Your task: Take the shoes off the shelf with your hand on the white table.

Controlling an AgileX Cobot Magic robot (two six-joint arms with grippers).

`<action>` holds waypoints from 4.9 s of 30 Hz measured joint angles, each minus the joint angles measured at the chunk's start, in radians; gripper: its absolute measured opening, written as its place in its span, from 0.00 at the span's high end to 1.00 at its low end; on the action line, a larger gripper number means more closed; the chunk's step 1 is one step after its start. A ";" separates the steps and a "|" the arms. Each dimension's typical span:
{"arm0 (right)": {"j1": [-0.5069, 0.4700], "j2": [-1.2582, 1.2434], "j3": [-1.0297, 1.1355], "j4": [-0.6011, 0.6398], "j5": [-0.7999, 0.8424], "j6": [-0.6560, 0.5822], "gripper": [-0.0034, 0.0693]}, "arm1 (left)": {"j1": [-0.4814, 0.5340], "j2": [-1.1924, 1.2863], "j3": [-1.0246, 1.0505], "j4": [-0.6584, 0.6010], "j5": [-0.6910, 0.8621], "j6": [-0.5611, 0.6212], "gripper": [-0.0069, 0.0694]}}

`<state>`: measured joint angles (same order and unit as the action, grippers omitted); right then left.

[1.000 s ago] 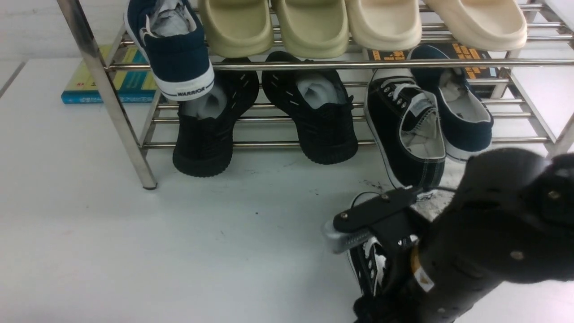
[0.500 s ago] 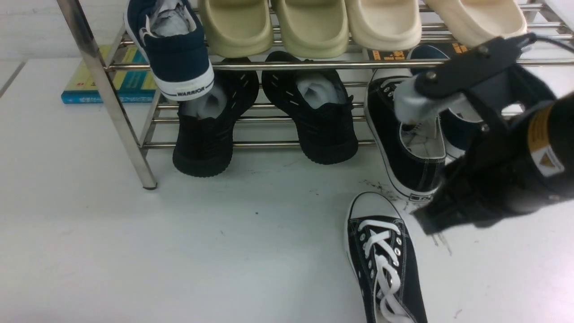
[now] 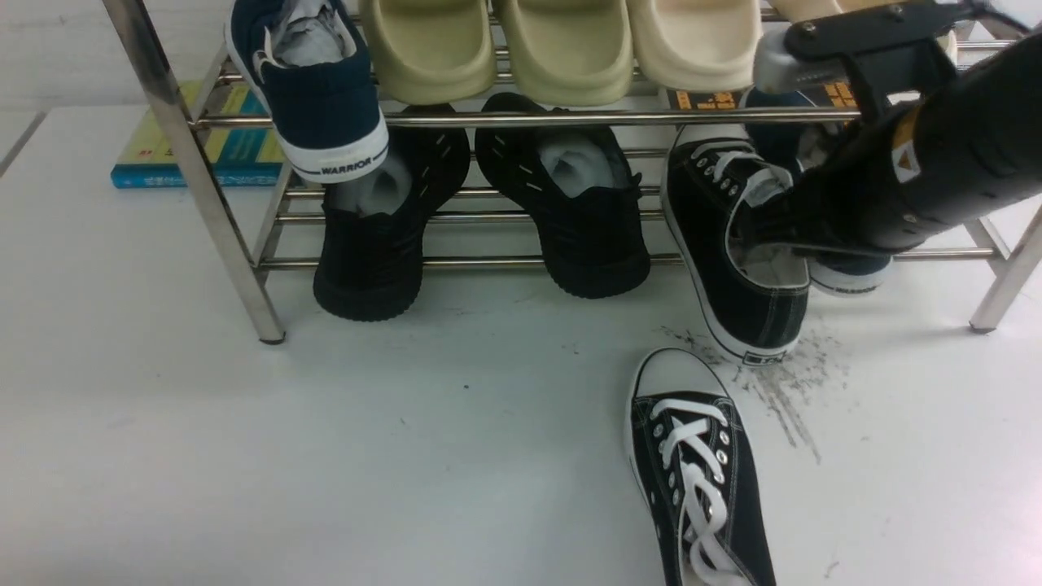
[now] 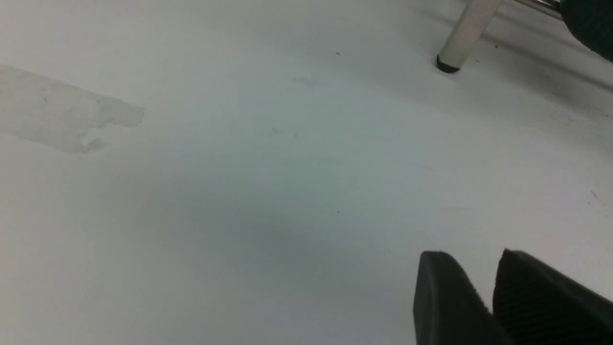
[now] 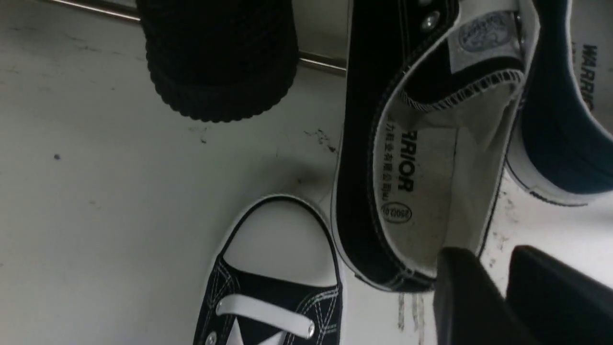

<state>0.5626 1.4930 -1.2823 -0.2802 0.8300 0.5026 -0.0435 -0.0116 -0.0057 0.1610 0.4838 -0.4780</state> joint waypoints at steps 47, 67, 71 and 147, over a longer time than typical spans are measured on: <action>-0.002 0.109 -0.076 -0.041 0.083 -0.084 0.95 | 0.000 0.000 0.000 0.000 0.000 0.000 0.65; 0.179 -0.235 -0.080 0.370 0.385 -0.279 0.94 | 0.000 0.000 0.000 0.000 0.000 0.000 0.65; 0.359 -0.233 -0.031 0.358 0.312 -0.187 0.94 | 0.000 0.000 0.000 0.000 0.000 0.000 0.65; 0.601 0.316 0.068 -0.222 -0.007 0.798 0.79 | 0.000 0.000 0.000 0.000 0.000 0.000 0.65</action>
<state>1.1637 1.8087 -1.2138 -0.5020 0.8233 1.3004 -0.0435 -0.0116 -0.0057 0.1610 0.4838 -0.4780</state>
